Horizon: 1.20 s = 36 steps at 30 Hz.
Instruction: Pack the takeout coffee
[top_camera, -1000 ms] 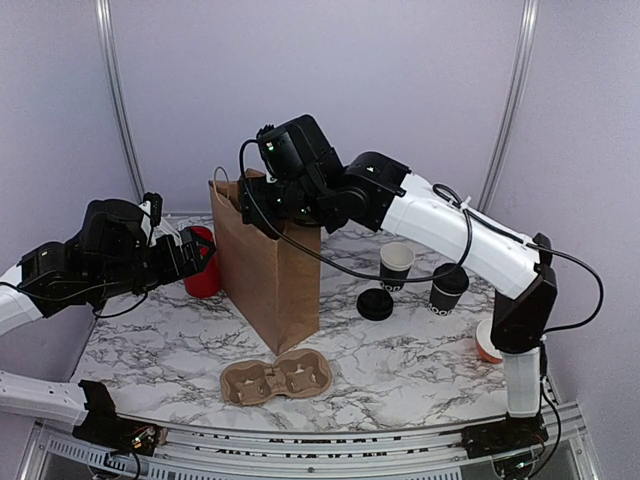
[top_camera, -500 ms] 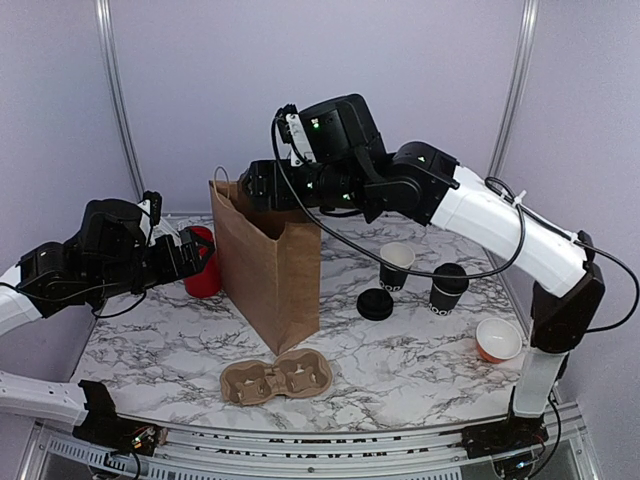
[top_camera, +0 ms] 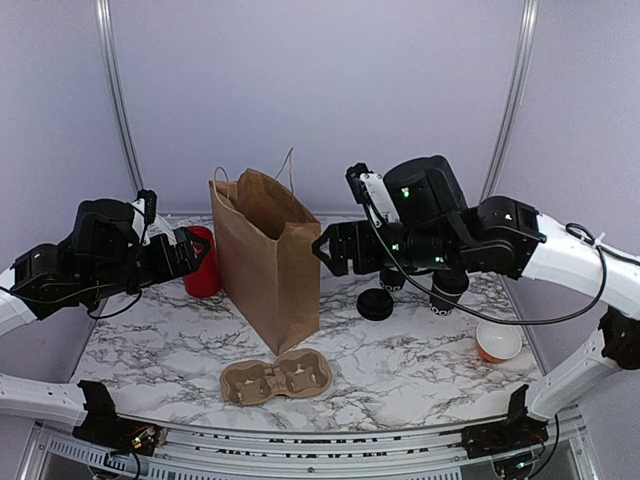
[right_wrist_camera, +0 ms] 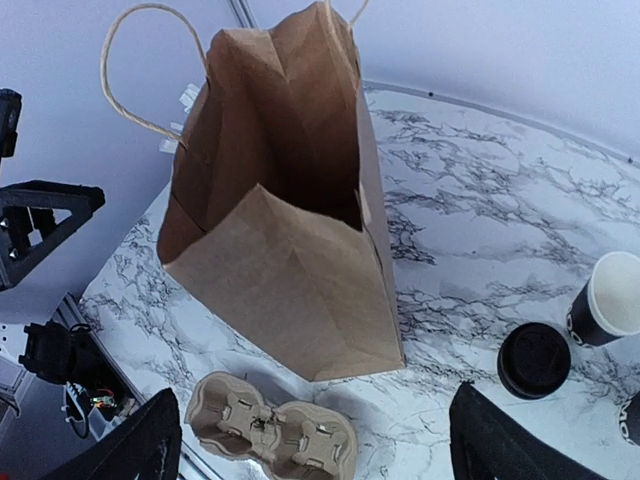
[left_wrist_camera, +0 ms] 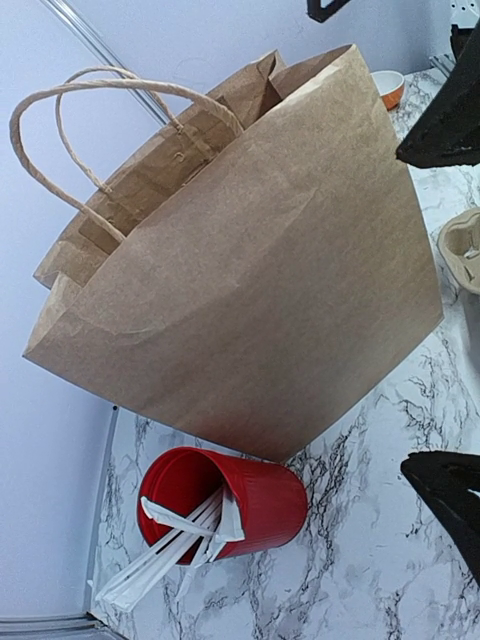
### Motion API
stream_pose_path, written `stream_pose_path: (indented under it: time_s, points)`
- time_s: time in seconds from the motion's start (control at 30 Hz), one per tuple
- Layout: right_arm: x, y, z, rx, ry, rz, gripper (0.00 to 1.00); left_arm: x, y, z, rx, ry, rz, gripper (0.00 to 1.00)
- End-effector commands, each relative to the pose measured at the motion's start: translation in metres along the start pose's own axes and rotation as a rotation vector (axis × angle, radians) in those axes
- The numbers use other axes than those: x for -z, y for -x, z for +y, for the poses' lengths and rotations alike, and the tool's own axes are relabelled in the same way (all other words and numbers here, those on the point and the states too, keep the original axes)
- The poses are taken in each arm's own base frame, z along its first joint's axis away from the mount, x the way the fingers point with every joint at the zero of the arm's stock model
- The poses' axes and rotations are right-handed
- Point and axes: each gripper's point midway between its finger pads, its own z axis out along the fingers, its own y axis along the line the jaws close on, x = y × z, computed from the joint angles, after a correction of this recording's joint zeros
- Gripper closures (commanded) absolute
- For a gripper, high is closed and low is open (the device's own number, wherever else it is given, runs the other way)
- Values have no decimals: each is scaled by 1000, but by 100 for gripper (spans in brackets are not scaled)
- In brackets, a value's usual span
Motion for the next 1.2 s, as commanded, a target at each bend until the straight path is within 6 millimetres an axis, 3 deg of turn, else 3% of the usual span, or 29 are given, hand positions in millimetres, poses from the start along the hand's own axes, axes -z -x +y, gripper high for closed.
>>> stream_pose_path:
  time_s: [0.0,0.2,0.3,0.37,0.67,0.8,1.17]
  points:
    - [-4,-52,6,-78,12,90,11,0,-10,11,-27,32,28,1]
    - [-24,-134,42,-155,69,215,11,0,-13,12,-16,33,34,1]
    - [-39,-164,59,-156,51,267,13,0,-14,12,-14,32,37,1]
    - [-53,-178,60,-159,8,311,15,-1,-15,12,-16,33,41,1]
    - [-101,-205,73,-112,-47,355,23,2,-14,13,-12,28,40,1]
    - [-118,-216,74,-88,-88,389,31,2,-14,14,-10,34,37,1]
    - [-141,-238,62,-52,-187,418,35,-3,-14,11,-16,39,46,1]
